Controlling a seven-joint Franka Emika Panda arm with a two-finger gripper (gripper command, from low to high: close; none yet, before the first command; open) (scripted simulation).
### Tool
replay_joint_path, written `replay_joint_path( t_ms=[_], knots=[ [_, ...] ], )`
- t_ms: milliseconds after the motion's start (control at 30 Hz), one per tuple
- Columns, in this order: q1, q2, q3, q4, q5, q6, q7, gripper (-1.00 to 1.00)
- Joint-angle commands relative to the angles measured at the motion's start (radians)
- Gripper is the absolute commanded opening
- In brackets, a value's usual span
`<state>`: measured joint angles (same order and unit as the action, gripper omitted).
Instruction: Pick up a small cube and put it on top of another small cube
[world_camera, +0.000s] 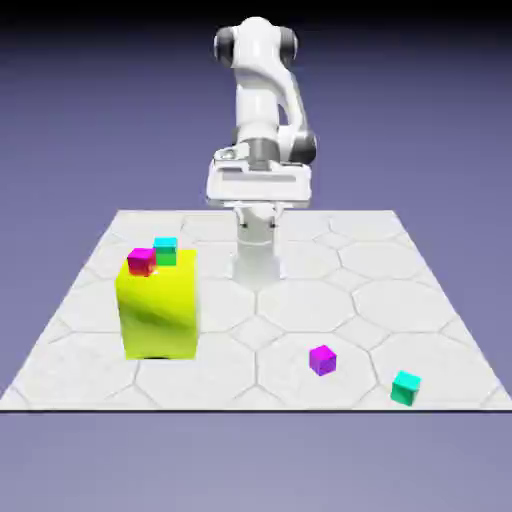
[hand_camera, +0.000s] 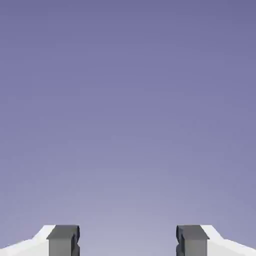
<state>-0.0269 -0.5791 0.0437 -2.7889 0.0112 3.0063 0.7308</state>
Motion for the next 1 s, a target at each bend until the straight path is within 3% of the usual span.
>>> replay_joint_path(
  t_ms=[0,967],
  knots=[
    [-0.032,-0.008,0.036,0.018,0.009,-0.025,-0.008,0.0],
    [-0.968,-0.227,1.087,0.526,0.278,-0.763,-0.254,0.0]
  ],
)
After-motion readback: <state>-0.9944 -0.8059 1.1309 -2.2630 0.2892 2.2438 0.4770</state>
